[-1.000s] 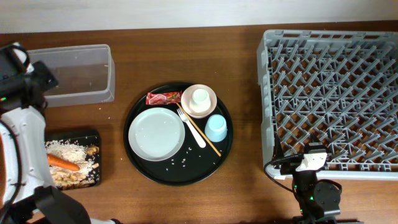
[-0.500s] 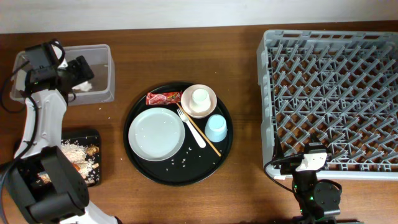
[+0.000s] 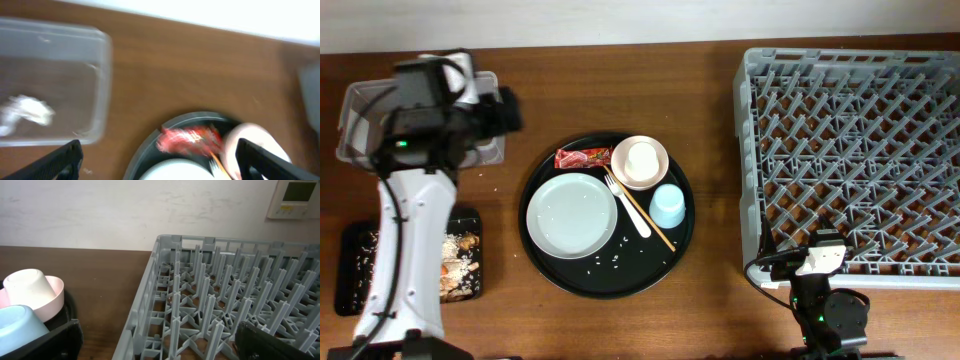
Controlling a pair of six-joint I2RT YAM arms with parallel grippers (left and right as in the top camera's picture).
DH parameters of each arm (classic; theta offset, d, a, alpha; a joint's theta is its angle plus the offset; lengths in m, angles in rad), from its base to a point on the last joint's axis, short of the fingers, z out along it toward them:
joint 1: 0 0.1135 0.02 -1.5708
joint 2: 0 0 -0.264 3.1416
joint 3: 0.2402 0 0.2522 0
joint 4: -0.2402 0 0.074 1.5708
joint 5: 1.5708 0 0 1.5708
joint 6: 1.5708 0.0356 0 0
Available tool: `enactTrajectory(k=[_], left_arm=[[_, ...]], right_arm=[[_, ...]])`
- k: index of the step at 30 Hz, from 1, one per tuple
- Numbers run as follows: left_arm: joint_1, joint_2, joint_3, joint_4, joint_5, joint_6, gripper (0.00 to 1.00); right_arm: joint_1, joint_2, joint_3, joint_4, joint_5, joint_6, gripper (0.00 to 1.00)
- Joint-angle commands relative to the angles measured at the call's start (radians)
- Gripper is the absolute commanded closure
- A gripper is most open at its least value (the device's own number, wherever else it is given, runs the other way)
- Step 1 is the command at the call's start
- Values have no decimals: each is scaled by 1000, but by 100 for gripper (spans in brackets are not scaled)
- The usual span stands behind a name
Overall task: Sort waste into correct bins and load items into the dishwasher rack
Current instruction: 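Reach to the red strawberry wrapper and grasp it with the left gripper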
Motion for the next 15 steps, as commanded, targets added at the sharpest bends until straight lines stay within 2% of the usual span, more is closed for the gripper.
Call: enactTrajectory(k=[1, 7, 12, 13, 15], left_arm=[[-97, -2, 3, -90, 58, 1, 1], [-223, -1, -3, -201, 57, -13, 1], [-251, 33, -3, -137, 29, -13, 2], [-251, 52, -3, -115, 31, -14, 6], [-251, 95, -3, -90, 31, -37, 7]], right_arm=[[-7, -7, -5, -7, -2, -6, 1], [-7, -7, -5, -7, -2, -6, 1], [-7, -7, -5, -7, -1, -6, 1], [-7, -8, -5, -7, -2, -6, 1], [-7, -7, -5, -7, -2, -6, 1]])
